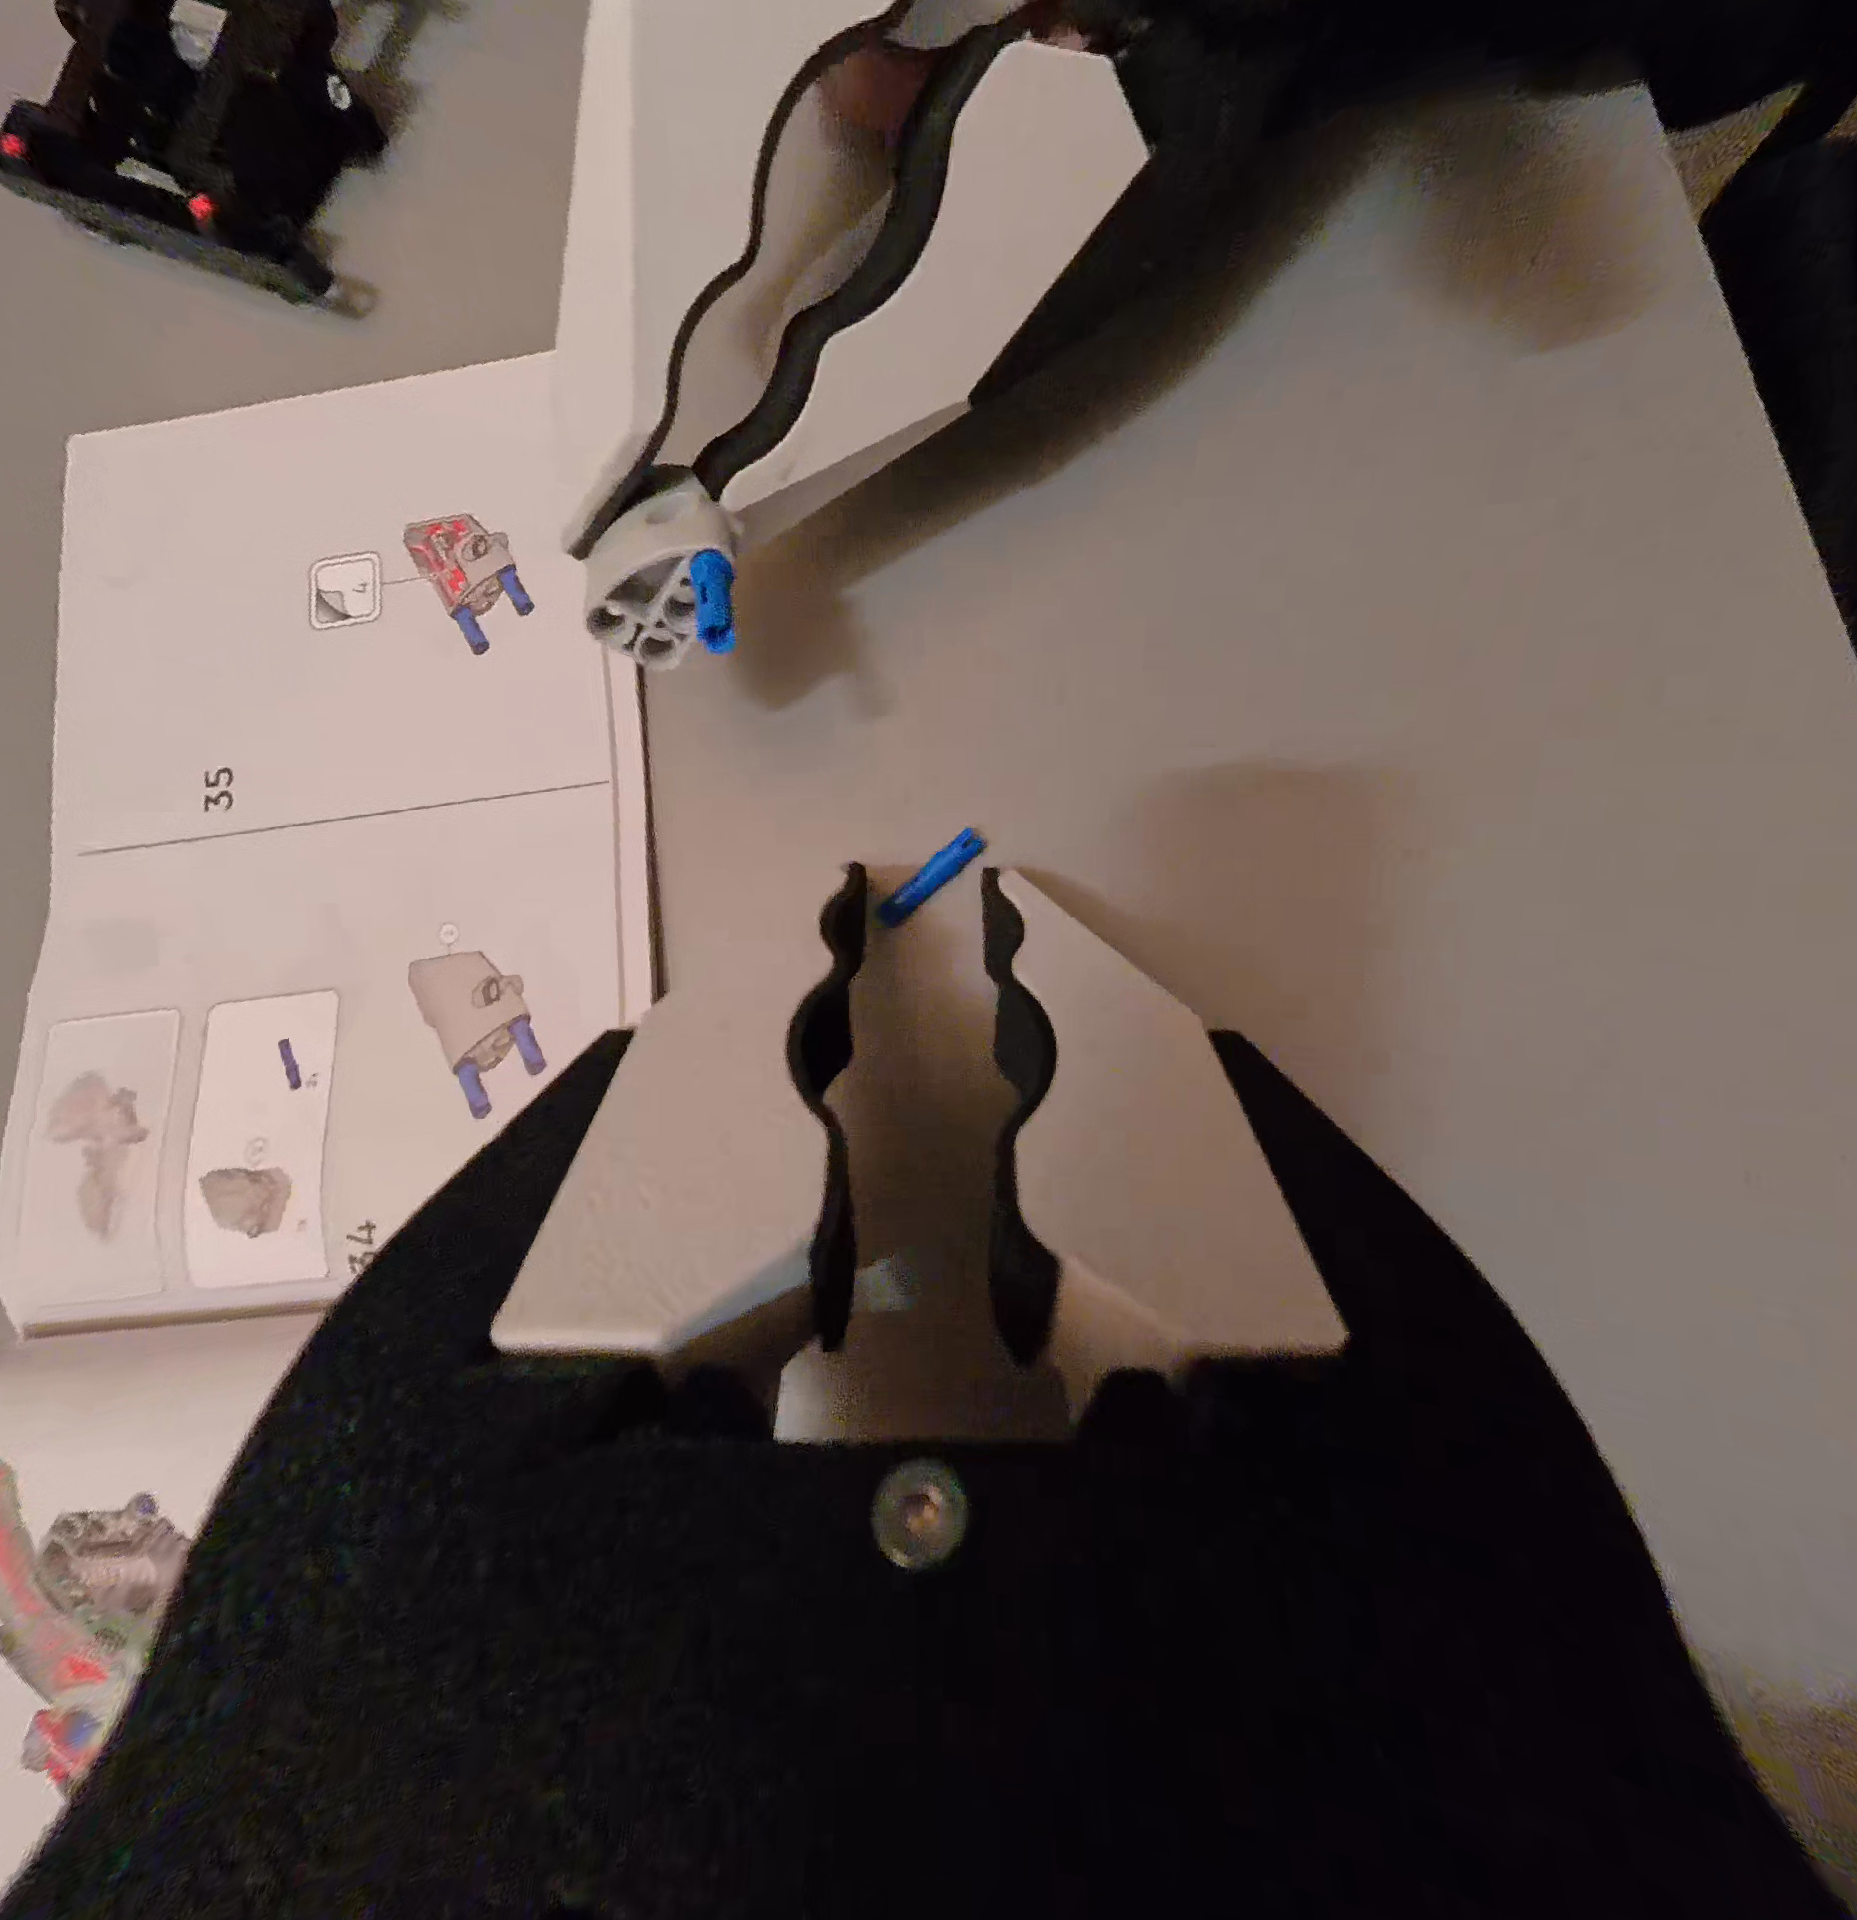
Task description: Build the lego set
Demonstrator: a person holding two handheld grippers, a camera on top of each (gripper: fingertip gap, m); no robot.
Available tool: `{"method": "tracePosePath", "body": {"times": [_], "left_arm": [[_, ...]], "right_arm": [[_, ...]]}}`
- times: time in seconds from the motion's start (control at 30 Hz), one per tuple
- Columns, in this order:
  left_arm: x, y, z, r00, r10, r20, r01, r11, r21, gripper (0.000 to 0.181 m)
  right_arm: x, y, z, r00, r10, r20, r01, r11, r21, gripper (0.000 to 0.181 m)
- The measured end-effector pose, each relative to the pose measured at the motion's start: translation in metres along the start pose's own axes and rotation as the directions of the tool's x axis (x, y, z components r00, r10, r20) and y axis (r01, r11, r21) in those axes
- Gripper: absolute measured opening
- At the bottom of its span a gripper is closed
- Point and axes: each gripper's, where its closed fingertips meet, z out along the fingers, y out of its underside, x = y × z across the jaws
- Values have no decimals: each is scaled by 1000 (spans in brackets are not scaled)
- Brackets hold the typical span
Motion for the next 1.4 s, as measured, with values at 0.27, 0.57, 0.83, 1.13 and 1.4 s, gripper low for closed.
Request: {"method": "tracePosePath", "body": {"times": [0.27, 0.57, 0.83, 1.13, 1.4], "left_arm": [[-1, -5, 5, 994, -105, -29, 107, 990, 90, 2], [-49, -7, -35, 849, 268, 456, -222, 963, -154, 2], [-54, -38, -42, 601, 512, 614, -411, 856, -313, 1], [-40, -27, -39, 791, 234, 565, -203, 972, -117, 2], [-29, -10, -31, 933, -57, 355, 54, 998, 18, 2]], "right_arm": [[-3, -1, 0, 1000, -17, 11, 17, 1000, -2, 5], [1, -2, -2, 999, -45, -12, 45, 999, -18, 6], [9, -7, -2, 990, -114, -86, 106, 991, -86, 6], [2, -16, 7, 911, -396, -111, 376, 911, -169, 5], [-13, -27, 12, 883, -464, -72, 452, 882, -134, 6]]}}
